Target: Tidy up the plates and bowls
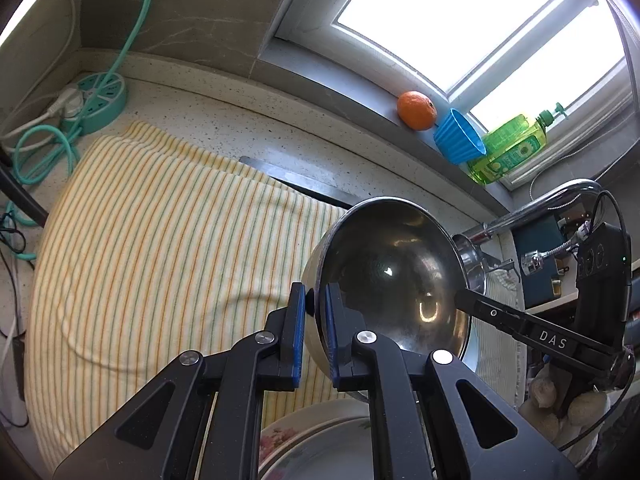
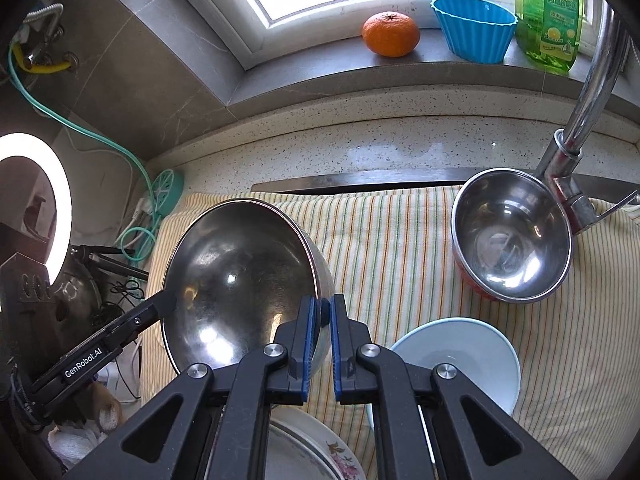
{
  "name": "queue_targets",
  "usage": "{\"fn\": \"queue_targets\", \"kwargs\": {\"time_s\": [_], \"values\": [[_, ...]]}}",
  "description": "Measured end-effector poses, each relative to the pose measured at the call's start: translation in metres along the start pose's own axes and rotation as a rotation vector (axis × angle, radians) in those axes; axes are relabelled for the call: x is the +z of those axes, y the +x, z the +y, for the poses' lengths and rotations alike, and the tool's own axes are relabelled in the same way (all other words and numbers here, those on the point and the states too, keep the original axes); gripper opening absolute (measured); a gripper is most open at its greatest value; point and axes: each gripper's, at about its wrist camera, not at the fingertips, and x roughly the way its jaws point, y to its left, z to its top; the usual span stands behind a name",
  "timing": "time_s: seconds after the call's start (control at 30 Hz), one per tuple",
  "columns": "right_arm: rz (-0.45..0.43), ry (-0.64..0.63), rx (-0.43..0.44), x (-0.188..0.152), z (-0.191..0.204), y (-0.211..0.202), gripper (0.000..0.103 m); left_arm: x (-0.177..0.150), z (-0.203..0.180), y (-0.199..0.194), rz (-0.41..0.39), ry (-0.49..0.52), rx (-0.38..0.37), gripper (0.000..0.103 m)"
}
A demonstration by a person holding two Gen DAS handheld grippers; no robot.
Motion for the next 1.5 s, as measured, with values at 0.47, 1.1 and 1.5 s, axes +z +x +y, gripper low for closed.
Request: {"fn": "queue_targets", "kwargs": {"time_s": [0.47, 1.1, 1.5], "values": [[0.028, -0.061, 0.039, -0.037, 0.054, 0.005, 0.007, -0.029, 0.046, -0.048, -0.046, -0.050, 0.020, 0.008], [0.136, -0.151, 0.070, -0.073, 0.121, 0.055, 0.008, -0.060, 0.118, -0.083, -0.074, -0.163, 0.076, 0.008], [0.201, -0.193, 0.096, -0.095, 0.151, 0.076, 0.009, -0.071, 0.149, -0.093, -0.081, -0.212, 0.120, 0.008]]}}
